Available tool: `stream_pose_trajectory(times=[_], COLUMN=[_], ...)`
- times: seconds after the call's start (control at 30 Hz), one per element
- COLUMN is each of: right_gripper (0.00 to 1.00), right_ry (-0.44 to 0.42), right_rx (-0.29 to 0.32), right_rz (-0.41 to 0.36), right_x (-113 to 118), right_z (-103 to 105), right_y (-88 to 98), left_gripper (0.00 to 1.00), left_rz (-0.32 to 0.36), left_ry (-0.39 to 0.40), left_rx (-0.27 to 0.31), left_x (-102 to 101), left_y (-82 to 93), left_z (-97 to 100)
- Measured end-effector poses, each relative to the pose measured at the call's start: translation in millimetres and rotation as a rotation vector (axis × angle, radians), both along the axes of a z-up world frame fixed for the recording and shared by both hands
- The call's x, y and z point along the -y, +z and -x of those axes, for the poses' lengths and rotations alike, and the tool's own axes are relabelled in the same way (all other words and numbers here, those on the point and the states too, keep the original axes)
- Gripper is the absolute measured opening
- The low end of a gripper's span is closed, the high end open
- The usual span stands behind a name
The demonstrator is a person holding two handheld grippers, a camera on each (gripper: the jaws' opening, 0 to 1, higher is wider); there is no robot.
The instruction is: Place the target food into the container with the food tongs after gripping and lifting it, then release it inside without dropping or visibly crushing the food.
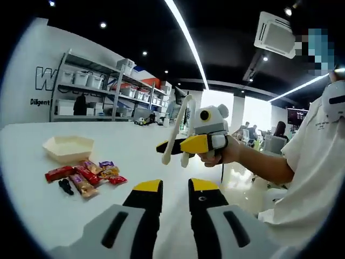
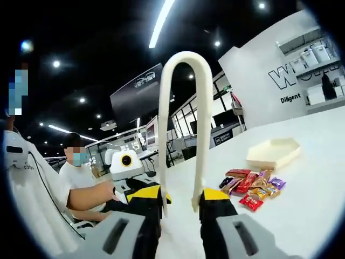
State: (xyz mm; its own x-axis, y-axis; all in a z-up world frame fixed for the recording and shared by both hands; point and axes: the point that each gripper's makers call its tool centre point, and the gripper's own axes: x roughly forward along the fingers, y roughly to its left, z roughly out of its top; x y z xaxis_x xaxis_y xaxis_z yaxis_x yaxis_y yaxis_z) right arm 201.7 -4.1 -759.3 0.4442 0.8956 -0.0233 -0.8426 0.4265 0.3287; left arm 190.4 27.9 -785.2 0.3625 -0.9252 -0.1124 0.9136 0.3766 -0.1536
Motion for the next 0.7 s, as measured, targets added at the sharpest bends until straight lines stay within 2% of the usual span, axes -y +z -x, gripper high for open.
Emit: stream_pose_trajectory(times=[0.07,0.17,0.3,0.4,0.47,0.5,0.57,0.6,0.7], right_gripper=[0.2,0.2,0.2,0.2,0.19,0.19,0.19,0.19,0.19], right_ry=[-0.011,-0.027,-0.041,-0.052,-0.06,-0.063,-0.067,-0.072,-0.078], right_rx=[0.001,0.007,0.008,-0.002,-0.029,-0.033,-0.042,-0.049,-0.054], right_rz=[0.005,0.017,0.047,0.072,0.078,0.078,0.078,0.078,0.09], right_x=[0.7,2.9,3.4,5.3,6.9,7.1,7.6,8.0,9.9], right_z=[-6.9,-15.2,-23.2,-31.3,-37.4,-38.9,-41.7,-44.0,-47.9], right_y=[-1.7,-4.0,-9.0,-14.0,-18.4,-19.7,-21.9,-23.5,-27.2], left_gripper=[0.29,0.43,0.54,0.67,0.77,0.78,0.78,0.78,0.78], left_rz=[-0.017,0.009,-0.027,-0.043,-0.073,-0.05,-0.042,-0.039,-0.052], left_ry=[0.02,0.051,0.128,0.178,0.232,0.254,0.257,0.273,0.282], left_rx=[0.019,-0.019,0.002,-0.047,-0.126,-0.153,-0.135,-0.096,-0.091], left_x=[-2.3,-7.9,-17.6,-23.7,-29.9,-30.3,-30.9,-32.6,-34.0], left_y=[-3.7,-5.0,-11.1,-17.8,-25.7,-23.9,-20.9,-17.5,-18.9], left_z=[-3.4,-9.0,-20.9,-27.3,-30.8,-33.3,-35.2,-38.7,-39.4])
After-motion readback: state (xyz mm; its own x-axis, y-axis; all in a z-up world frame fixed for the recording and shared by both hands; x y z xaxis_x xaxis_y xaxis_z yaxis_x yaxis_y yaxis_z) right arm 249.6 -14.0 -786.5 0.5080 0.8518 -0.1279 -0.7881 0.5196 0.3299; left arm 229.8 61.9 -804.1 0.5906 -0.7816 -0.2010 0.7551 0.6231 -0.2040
